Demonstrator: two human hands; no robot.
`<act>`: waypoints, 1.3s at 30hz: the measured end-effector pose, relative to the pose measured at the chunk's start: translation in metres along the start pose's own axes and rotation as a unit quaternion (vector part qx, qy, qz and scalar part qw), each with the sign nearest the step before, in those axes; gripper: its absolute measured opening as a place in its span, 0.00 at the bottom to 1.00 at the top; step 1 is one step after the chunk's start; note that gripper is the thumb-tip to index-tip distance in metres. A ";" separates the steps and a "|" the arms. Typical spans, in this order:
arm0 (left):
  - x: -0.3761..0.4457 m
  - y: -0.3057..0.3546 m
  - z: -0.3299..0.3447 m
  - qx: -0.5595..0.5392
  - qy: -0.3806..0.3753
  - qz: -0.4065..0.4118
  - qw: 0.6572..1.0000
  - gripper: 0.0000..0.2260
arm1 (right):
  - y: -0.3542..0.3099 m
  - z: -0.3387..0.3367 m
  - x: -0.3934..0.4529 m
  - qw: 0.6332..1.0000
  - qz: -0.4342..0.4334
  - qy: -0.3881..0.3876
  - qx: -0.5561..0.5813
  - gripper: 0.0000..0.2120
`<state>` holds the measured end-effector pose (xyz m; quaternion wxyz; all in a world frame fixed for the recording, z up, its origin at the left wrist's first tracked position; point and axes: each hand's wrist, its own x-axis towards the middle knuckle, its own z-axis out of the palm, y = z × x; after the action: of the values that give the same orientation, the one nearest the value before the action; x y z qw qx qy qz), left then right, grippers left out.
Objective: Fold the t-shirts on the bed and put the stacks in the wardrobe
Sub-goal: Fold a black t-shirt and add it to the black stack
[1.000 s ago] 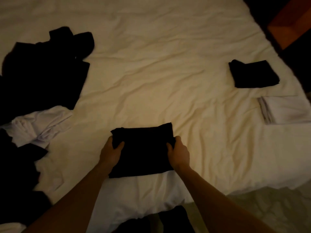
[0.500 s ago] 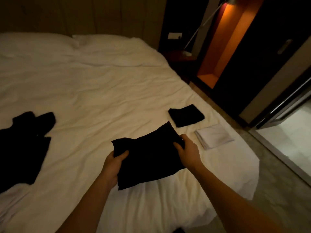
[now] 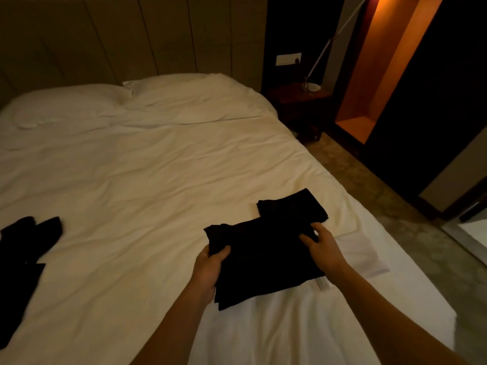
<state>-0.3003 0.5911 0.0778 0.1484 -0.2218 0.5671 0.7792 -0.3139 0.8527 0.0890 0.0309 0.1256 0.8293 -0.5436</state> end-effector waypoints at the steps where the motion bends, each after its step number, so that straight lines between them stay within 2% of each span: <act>1: 0.013 -0.002 0.015 0.001 0.006 -0.008 1.000 0.14 | 0.006 -0.010 0.019 1.000 0.006 -0.009 0.001 0.13; 5: 0.067 -0.007 0.077 0.017 0.026 -0.025 0.999 0.14 | 0.032 -0.052 0.093 0.999 0.035 -0.026 0.007 0.09; 10: 0.161 -0.006 0.146 0.052 0.067 -0.003 0.996 0.10 | 0.056 -0.084 0.202 0.999 0.048 0.003 -0.002 0.05; 18: 0.290 -0.051 0.186 0.091 0.107 0.003 0.990 0.12 | 0.125 -0.086 0.316 0.997 0.068 0.002 -0.031 0.06; 25: 0.320 -0.098 0.175 0.093 0.067 -0.018 0.993 0.12 | 0.188 -0.062 0.337 0.986 0.044 -0.027 -0.157 0.17; 30: 0.334 -0.100 0.171 0.100 0.076 0.041 0.991 0.15 | 0.194 -0.058 0.340 0.988 -0.013 0.054 -0.144 0.15; 32: 0.341 -0.099 0.175 0.135 0.097 0.058 0.984 0.19 | 0.194 -0.055 0.343 0.988 -0.017 0.061 -0.141 0.16; 34: 0.346 -0.103 0.177 0.259 0.112 0.070 0.957 0.27 | 0.197 -0.053 0.346 0.986 -0.003 0.041 -0.159 0.19; 35: 0.344 -0.107 0.178 0.370 0.116 0.096 0.917 0.30 | 0.200 -0.051 0.344 0.980 0.000 0.038 -0.197 0.23; 37: 0.336 -0.120 0.179 0.583 0.148 0.183 0.778 0.32 | 0.205 -0.046 0.338 0.941 -0.039 0.065 -0.329 0.28; 38: 0.331 -0.122 0.178 0.629 0.156 0.201 0.734 0.31 | 0.206 -0.042 0.335 0.917 -0.068 0.068 -0.386 0.29; 39: 0.327 -0.124 0.176 0.657 0.150 0.199 0.711 0.29 | 0.206 -0.039 0.332 0.897 -0.093 0.047 -0.430 0.30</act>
<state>-0.5524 0.7905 -0.1462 0.0114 -0.0643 0.9819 0.1777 -0.5817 1.0241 -0.1417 -0.0076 0.0477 0.9906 -0.1277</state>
